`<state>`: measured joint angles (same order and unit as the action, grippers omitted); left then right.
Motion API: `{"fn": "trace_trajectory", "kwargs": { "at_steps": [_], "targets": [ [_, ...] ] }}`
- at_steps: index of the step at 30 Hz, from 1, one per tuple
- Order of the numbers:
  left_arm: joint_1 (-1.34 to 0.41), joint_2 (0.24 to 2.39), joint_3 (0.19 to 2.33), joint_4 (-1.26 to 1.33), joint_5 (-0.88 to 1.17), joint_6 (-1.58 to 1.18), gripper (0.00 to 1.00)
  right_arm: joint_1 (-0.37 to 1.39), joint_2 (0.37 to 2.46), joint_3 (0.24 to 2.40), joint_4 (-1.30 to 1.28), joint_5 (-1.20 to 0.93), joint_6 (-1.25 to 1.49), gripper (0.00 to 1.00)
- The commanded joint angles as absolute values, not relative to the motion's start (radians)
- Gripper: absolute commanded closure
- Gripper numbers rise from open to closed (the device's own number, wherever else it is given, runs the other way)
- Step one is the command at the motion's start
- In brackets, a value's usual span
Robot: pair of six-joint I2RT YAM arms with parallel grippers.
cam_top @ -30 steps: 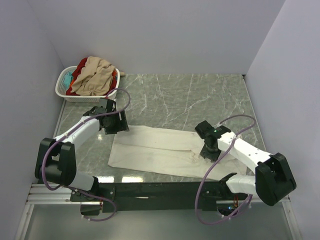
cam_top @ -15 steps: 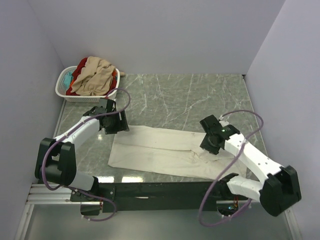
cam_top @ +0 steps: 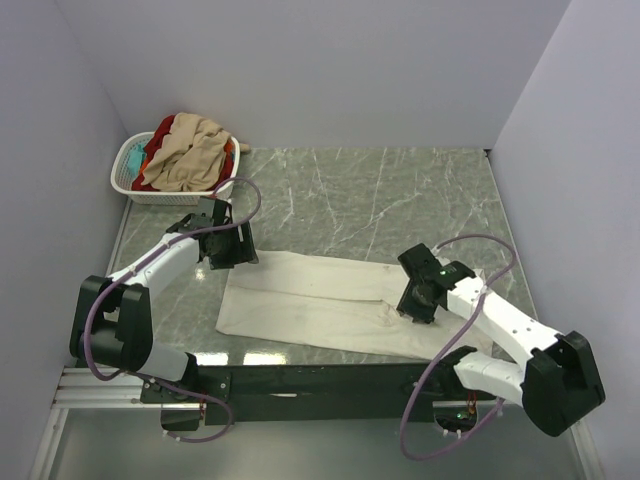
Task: Fold and stack the t-shirts
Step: Fold the tshirt
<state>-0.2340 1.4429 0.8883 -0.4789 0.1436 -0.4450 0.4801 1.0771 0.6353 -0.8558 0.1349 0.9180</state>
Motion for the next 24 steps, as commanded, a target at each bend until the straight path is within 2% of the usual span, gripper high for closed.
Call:
{"fn": "trace_trajectory", "kwargs": {
  "at_steps": [1,6,18,24],
  "targets": [
    [-0.23,1.439,0.896,-0.46,0.16,-0.422,0.26,0.483,1.112,0.649,-0.831,0.163,0.914,0.57],
    [-0.23,1.442,0.897,-0.459,0.163,-0.42,0.26,0.483,1.206,0.646,-0.808,0.166,0.913,0.56],
    [-0.23,1.447,0.902,-0.465,0.166,-0.419,0.26,0.471,1.249,0.626,-0.782,0.209,0.904,0.55],
    [-0.229,1.447,0.9,-0.468,0.164,-0.419,0.26,0.471,1.256,0.594,-0.753,0.198,0.905,0.6]
  ]
}}
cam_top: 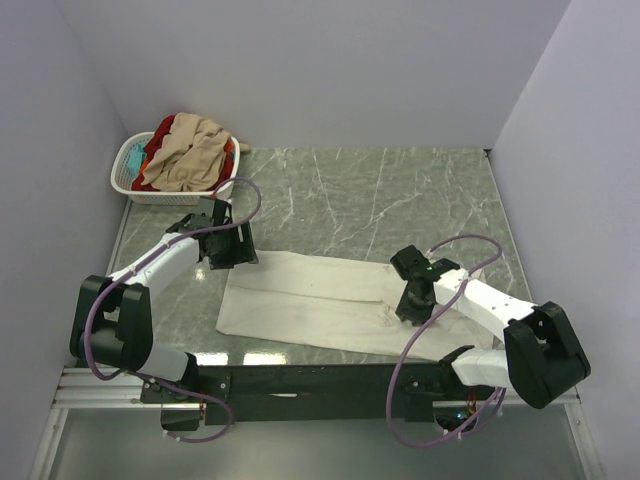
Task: Fold and stack the t-shirts
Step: Fold the tshirt
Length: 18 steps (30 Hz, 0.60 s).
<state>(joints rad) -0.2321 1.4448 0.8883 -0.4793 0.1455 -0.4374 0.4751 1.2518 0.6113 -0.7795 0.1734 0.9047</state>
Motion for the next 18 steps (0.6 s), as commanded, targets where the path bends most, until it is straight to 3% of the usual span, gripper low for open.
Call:
{"fn": "trace_trajectory", "kwargs": {
  "at_steps": [1,5,16,18],
  "targets": [
    [-0.229,1.447,0.9,-0.468,0.164,-0.419,0.26,0.468,1.255,0.588,-0.752,0.199,0.907,0.61],
    [-0.229,1.447,0.897,-0.469,0.167,-0.42,0.26,0.468,1.247,0.587,-0.765,0.201,0.907,0.7],
    [-0.229,1.447,0.896,-0.46,0.181,-0.423,0.26,0.469,1.152,0.699,-0.939,0.186,0.881,0.75],
    [-0.229,1.447,0.893,-0.459,0.183,-0.422,0.26,0.469,1.149,0.703,-0.946,0.155,0.867,0.8]
  ]
}}
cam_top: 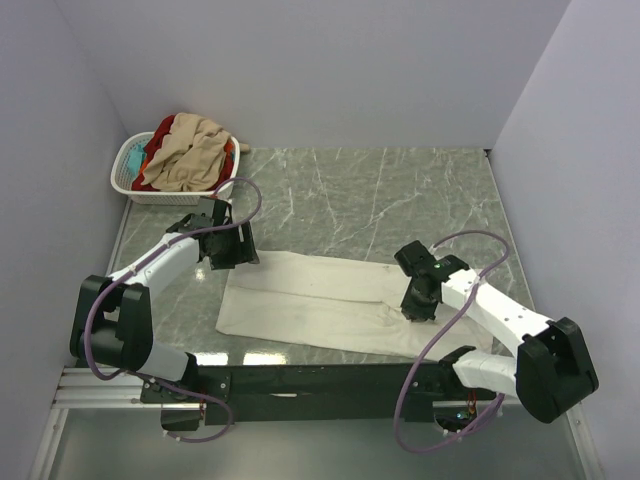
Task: Fold and stack the t-shirts
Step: Fold the tshirt
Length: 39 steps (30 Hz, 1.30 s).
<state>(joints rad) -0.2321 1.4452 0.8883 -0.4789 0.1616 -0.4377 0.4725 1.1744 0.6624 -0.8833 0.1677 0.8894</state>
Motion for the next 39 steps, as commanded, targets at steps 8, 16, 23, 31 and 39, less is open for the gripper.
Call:
{"fn": "trace_trajectory", "kwargs": {
  "at_steps": [8,16,23,31,39],
  "targets": [
    [-0.229,1.434,0.885,-0.457,0.179,-0.423,0.26,0.477,1.147,0.701,-0.962,0.031,0.812,1.0],
    [-0.229,1.425,0.873,-0.459,0.179,-0.423,0.26,0.488,1.16,0.762,-1.011,-0.118,0.739,1.0],
    [-0.229,1.422,0.867,-0.459,0.178,-0.422,0.26,0.522,1.226,0.808,-1.045,-0.224,0.7,1.0],
    [-0.227,1.428,0.876,-0.465,0.178,-0.419,0.26,0.595,1.351,0.815,-0.97,-0.304,0.71,1.0],
    [-0.227,1.44,0.888,-0.463,0.176,-0.422,0.26,0.627,1.393,0.867,-0.968,-0.238,0.765,1.0]
  ]
}}
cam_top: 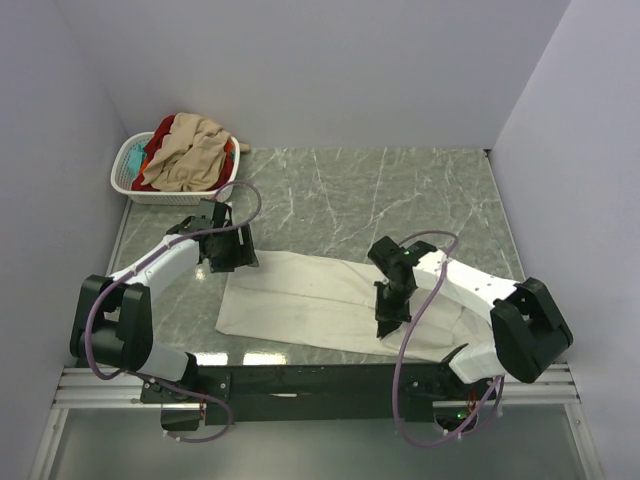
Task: Fold and stack the t-shirts
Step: Fold the tshirt
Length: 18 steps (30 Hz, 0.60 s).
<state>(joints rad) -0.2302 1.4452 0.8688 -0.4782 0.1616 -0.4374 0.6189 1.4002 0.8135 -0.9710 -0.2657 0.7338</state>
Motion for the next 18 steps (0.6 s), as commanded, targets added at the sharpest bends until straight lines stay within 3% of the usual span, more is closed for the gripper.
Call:
{"fn": "trace_trajectory", "kwargs": {
  "at_steps": [1,5,6,7,10,18],
  "targets": [
    [-0.227,1.445,0.893,-0.465,0.178,-0.423,0.26,0.626,1.39,0.871,-0.974,-0.227,0.768,1.0],
    [-0.229,1.463,0.926,-0.471,0.179,-0.422,0.26,0.624,1.376,0.906,-0.982,-0.149,0.804,0.92],
    [-0.227,1.465,0.933,-0.469,0.179,-0.423,0.26,0.623,1.374,0.916,-0.986,-0.135,0.808,0.86],
    [-0.227,1.47,0.942,-0.469,0.179,-0.426,0.26,0.621,1.374,0.926,-0.991,-0.117,0.814,0.74],
    [-0.229,1.489,0.965,-0.463,0.192,-0.445,0.26,0.592,1.356,0.962,-1.002,-0.061,0.831,0.61],
    [-0.281,1.592,1.055,-0.449,0.224,-0.497,0.26,0.306,1.221,0.953,-0.982,-0.002,0.755,0.46]
  ]
}}
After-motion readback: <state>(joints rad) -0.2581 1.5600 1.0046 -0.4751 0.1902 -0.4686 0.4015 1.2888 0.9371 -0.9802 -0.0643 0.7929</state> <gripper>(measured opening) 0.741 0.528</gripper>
